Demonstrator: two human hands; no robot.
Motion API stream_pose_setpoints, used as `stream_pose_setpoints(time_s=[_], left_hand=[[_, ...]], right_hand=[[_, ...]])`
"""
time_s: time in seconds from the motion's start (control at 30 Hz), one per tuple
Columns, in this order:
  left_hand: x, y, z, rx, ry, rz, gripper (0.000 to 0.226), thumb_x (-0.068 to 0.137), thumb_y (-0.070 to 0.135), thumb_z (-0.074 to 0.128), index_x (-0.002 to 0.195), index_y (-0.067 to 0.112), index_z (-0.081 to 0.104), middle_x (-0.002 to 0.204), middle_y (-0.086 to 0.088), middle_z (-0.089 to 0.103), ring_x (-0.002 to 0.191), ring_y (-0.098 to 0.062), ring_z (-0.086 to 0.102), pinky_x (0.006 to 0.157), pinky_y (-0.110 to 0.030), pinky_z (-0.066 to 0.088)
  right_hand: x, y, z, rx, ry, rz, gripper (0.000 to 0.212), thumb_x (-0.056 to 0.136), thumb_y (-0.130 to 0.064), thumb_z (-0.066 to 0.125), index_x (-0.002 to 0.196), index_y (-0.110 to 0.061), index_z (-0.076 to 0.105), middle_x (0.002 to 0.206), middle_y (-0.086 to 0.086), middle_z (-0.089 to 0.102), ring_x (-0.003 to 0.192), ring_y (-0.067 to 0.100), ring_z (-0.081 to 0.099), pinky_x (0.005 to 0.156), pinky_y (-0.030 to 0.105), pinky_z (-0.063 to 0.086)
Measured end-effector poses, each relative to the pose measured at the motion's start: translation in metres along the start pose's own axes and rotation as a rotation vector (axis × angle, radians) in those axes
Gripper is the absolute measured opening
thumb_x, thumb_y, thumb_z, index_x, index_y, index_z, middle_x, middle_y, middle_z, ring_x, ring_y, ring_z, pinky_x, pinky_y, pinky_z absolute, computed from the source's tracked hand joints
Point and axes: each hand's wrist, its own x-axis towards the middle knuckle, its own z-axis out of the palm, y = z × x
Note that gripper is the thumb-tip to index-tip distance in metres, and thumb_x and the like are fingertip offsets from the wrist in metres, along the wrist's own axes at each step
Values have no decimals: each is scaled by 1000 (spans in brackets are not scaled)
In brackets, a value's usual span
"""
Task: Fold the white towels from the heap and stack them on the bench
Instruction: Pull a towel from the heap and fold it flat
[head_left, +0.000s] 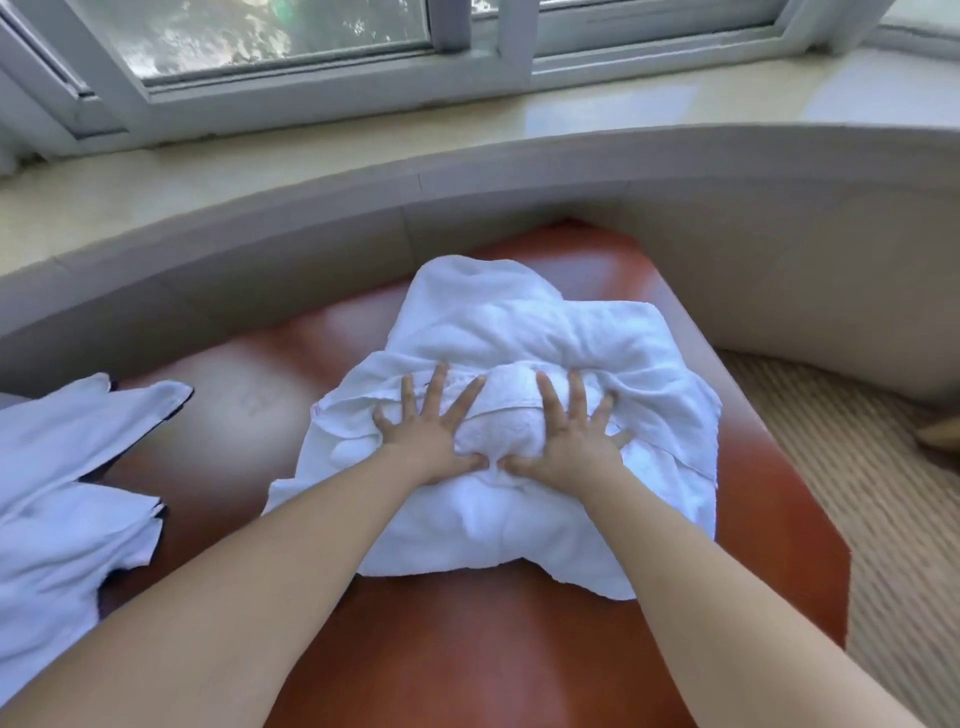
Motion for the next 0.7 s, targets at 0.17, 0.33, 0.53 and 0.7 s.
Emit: stream_pose_setpoints(time_s=[0.17, 0.33, 0.53, 0.7], left_hand=[[12, -3, 6, 10, -6, 14, 113, 69, 90, 53, 130, 70, -40, 149, 16, -55, 148, -41, -34, 106, -83, 6], [-8, 7, -4, 18, -61, -23, 110, 78, 85, 54, 134, 67, -39, 153, 12, -51, 147, -42, -36, 107, -83, 8], [-53, 2, -19, -26, -64, 15, 109, 82, 73, 63, 148, 62, -23, 161, 13, -39, 151, -42, -26, 112, -77, 18], [-97, -13, -18, -4, 1, 10, 105, 81, 79, 58, 154, 57, -15, 164, 14, -32, 153, -39, -25, 113, -77, 19]], right_hand=[[10, -1, 8, -11, 31, 11, 127, 56, -101, 44, 129, -57, -50, 155, -10, -46, 143, 50, -33, 104, 84, 7], [-8, -9, 1, -62, 14, 55, 125, 60, -100, 42, 126, -53, -53, 156, -8, -47, 146, 50, -31, 106, 81, 14], [-49, -24, -12, -111, 24, 86, 121, 78, -82, 54, 146, -47, -39, 164, -2, -34, 152, 46, -15, 108, 73, 25], [-93, -45, -25, -157, 60, 10, 114, 84, -75, 57, 158, -39, -21, 169, 3, -21, 155, 40, -13, 120, 67, 11]])
